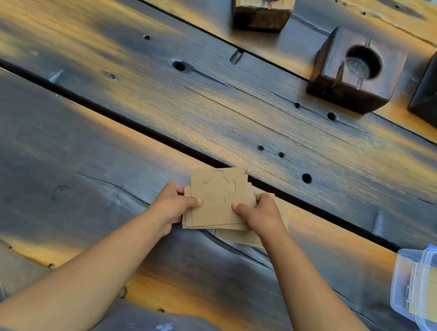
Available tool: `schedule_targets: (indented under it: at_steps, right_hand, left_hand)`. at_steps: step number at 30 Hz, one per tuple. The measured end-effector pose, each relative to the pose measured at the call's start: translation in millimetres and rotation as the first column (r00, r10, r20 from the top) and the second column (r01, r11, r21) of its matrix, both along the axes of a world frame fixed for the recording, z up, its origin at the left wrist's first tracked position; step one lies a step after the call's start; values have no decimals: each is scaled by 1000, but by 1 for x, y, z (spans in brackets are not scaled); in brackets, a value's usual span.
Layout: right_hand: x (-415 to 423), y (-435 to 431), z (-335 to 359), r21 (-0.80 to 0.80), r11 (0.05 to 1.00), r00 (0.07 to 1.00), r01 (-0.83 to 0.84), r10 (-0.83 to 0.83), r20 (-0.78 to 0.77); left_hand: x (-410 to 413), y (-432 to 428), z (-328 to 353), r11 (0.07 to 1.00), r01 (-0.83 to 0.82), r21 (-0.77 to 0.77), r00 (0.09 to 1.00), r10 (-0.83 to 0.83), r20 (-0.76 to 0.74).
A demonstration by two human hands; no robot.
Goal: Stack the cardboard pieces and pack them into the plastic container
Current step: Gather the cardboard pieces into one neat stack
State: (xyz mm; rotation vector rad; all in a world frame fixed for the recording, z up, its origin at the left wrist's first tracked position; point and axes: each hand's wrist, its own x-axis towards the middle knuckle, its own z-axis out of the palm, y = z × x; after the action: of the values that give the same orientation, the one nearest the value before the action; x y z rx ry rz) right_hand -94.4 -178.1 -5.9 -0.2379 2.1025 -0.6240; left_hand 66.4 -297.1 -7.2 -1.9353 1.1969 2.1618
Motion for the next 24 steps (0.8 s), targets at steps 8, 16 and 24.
schedule_targets:
  at_steps: [8, 16, 24]
  right_hand:
    - [2, 43, 4, -23, 997, 996, 75, -76, -54]
    - [-22, 70, 1, -20, 985, 985, 172, -172, -2]
    - [-39, 82, -14, 48, 986, 987, 159, -160, 19]
  left_hand:
    - [-5, 31, 3, 998, 62, -28, 998, -62, -20]
    - [-37, 48, 1, 989, 138, -55, 990, -138, -1]
    - [-57, 61, -11, 977, 212, -33, 977, -211, 42]
